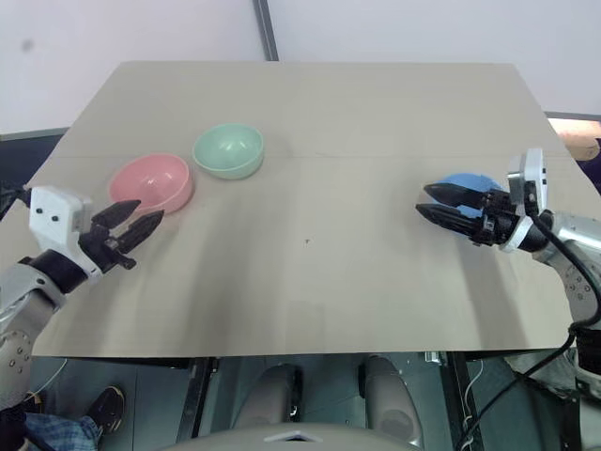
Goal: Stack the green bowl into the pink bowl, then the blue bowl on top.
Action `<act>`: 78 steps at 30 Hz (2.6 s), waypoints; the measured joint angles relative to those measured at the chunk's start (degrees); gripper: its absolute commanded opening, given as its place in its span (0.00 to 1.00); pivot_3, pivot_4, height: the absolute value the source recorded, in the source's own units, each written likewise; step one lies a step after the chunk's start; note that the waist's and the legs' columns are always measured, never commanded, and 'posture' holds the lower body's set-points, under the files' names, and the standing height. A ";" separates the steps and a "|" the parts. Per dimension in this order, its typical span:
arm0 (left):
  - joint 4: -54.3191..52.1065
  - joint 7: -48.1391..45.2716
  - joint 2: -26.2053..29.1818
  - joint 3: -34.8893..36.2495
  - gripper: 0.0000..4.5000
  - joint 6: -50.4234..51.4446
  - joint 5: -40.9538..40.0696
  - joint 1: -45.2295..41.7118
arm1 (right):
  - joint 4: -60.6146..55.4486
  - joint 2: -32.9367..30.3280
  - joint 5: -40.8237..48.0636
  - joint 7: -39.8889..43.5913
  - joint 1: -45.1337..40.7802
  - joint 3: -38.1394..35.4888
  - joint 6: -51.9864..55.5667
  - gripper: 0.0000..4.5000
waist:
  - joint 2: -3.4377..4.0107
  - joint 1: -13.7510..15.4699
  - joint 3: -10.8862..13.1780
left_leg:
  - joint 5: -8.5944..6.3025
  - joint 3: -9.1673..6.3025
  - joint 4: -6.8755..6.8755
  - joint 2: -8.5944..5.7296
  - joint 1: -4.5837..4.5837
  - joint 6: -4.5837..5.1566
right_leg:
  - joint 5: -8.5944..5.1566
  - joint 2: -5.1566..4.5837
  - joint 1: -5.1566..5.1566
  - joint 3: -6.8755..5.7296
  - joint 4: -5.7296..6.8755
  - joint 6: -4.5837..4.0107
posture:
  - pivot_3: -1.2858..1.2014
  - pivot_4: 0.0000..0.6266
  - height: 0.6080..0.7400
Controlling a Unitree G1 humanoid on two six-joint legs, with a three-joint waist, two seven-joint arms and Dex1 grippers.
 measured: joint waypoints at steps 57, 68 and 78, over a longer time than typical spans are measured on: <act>4.44 -29.37 13.42 -26.76 0.01 -26.35 12.50 -23.48 | -5.12 0.97 1.18 -5.36 2.38 -0.07 0.29 0.51 | 0.00 0.30 0.00 | 0.00 -0.01 0.04 -0.01 -0.07 0.00 | 0.00 -0.02 0.00 -0.03 0.03 0.01 | 0.52 0.24 1.00; 11.02 -42.92 12.12 -41.65 0.01 -41.21 18.56 -27.60 | -3.55 1.10 0.81 -5.28 -0.02 1.10 -0.14 0.51 | 0.03 0.50 0.03 | 0.00 -0.02 0.09 0.01 -0.07 0.00 | 0.00 0.07 0.00 -0.02 0.04 0.00 | 0.52 0.24 1.00; 22.76 -42.17 5.59 -43.60 0.58 -51.46 23.01 -37.15 | -4.31 1.36 0.87 -6.09 1.74 0.84 -0.21 0.51 | 0.03 -0.01 0.03 | -0.01 -0.03 0.18 0.01 -0.12 0.02 | 0.01 0.06 -0.02 -0.01 0.07 0.00 | 0.52 0.24 1.00</act>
